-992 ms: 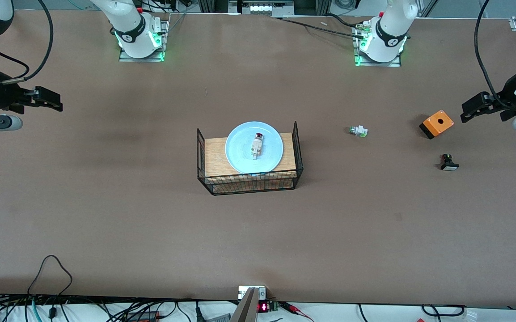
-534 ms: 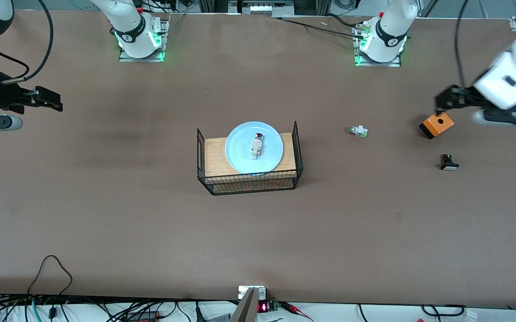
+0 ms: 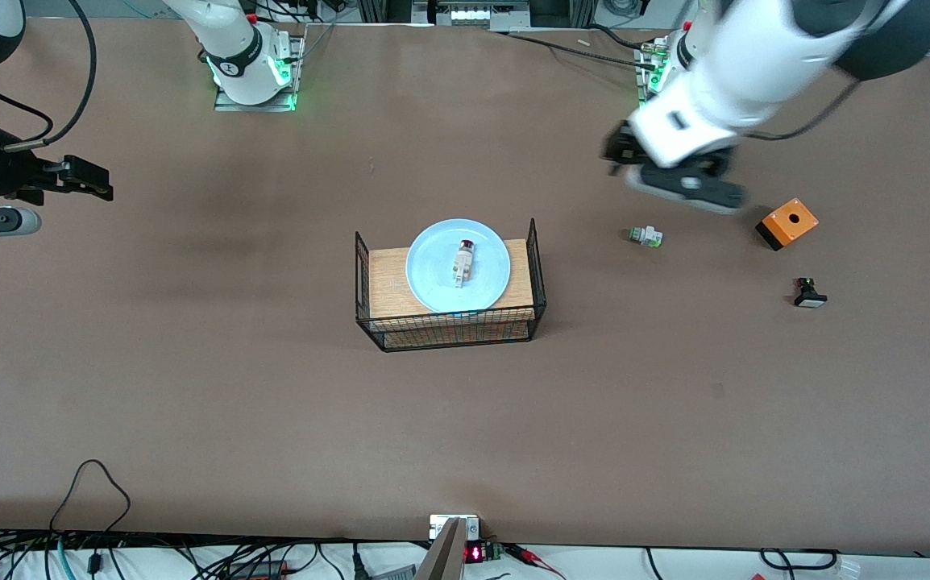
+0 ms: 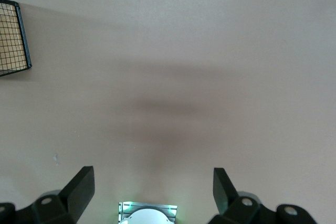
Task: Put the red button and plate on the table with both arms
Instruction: 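Move the left gripper over the red button on the blue plate, then lower the left gripper and close it on the red button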
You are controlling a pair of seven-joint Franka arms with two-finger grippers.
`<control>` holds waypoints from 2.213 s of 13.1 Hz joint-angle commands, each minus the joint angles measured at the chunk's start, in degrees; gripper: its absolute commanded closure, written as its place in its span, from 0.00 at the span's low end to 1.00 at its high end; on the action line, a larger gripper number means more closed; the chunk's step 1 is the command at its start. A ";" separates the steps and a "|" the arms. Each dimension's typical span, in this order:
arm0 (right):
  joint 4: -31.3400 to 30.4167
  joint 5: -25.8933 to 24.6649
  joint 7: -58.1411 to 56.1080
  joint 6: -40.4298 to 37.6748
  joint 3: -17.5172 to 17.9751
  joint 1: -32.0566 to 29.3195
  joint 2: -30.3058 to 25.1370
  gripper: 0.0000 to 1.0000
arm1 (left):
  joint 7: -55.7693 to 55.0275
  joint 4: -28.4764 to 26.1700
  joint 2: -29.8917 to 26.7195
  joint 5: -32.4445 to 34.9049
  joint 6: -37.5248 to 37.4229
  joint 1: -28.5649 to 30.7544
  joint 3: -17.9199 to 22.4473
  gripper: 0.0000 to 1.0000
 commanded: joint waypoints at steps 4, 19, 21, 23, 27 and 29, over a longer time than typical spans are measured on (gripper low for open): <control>1.52 -0.07 0.36 -1.14 0.15 0.01 0.71 0.00 | -1.45 9.79 14.64 5.55 4.36 -11.15 -0.84 0.00; 1.61 -0.07 0.27 -1.23 0.15 0.01 0.71 0.00 | -1.01 16.03 32.76 12.23 22.49 -18.81 -0.23 0.00; 1.52 -0.07 0.27 -1.23 0.15 0.01 0.71 0.00 | -0.84 15.94 33.28 13.81 22.58 -18.90 -0.05 0.00; 1.61 -0.07 0.36 -1.23 0.15 0.01 0.71 0.00 | -1.01 15.94 34.25 13.99 23.01 -19.07 -0.05 0.00; 1.52 -0.07 0.36 -1.23 0.15 0.01 0.71 0.00 | -1.36 15.41 34.25 14.51 25.74 -19.52 0.21 0.06; 1.61 -0.07 0.36 -1.23 0.15 0.01 0.71 0.00 | -1.54 14.97 34.25 16.36 25.74 -19.52 0.21 0.08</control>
